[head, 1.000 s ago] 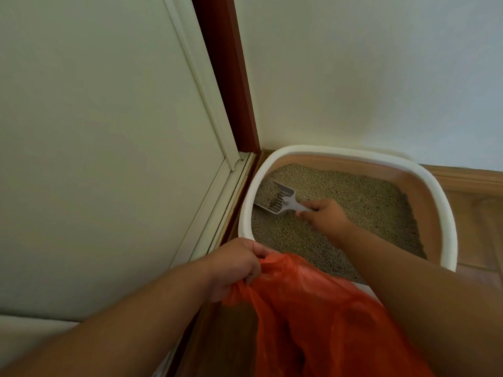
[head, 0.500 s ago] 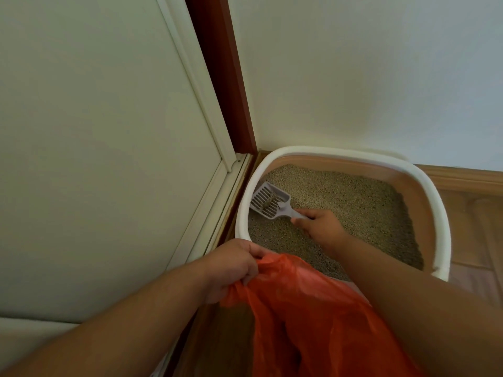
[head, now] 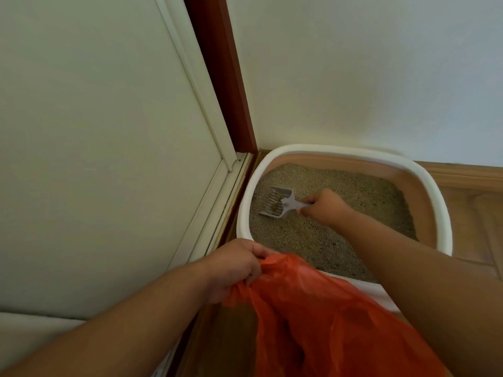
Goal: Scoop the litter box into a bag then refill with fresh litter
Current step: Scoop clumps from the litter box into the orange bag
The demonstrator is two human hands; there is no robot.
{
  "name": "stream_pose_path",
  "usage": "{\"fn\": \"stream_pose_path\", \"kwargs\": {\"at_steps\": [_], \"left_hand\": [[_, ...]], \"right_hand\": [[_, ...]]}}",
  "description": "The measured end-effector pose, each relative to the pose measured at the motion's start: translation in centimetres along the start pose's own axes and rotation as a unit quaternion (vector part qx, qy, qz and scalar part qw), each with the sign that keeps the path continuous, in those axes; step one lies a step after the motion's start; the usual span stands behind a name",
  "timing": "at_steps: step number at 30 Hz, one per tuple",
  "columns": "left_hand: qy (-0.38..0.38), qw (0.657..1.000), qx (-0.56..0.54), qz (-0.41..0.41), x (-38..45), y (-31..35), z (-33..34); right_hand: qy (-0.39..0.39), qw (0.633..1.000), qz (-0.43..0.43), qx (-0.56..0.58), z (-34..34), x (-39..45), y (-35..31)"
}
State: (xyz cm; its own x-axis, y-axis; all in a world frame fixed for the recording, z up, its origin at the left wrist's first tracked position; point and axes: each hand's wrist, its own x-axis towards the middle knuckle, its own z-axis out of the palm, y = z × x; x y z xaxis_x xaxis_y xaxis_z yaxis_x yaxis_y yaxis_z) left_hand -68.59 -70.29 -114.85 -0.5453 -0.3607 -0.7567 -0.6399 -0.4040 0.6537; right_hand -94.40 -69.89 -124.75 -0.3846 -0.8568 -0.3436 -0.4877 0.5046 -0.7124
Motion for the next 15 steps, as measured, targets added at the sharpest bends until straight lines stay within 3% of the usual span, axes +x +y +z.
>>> {"fn": "stream_pose_path", "kwargs": {"at_steps": [7, 15], "left_hand": [[0.004, 1.000, -0.006, 0.001, -0.6, -0.8, -0.8], [0.003, 1.000, -0.016, 0.002, -0.3, -0.8, -0.5]], "right_hand": [[-0.020, 0.999, -0.028, 0.028, -1.0, 1.5, -1.6], [-0.054, 0.963, 0.056, 0.260, 0.5, 0.3, 2.5]]}}
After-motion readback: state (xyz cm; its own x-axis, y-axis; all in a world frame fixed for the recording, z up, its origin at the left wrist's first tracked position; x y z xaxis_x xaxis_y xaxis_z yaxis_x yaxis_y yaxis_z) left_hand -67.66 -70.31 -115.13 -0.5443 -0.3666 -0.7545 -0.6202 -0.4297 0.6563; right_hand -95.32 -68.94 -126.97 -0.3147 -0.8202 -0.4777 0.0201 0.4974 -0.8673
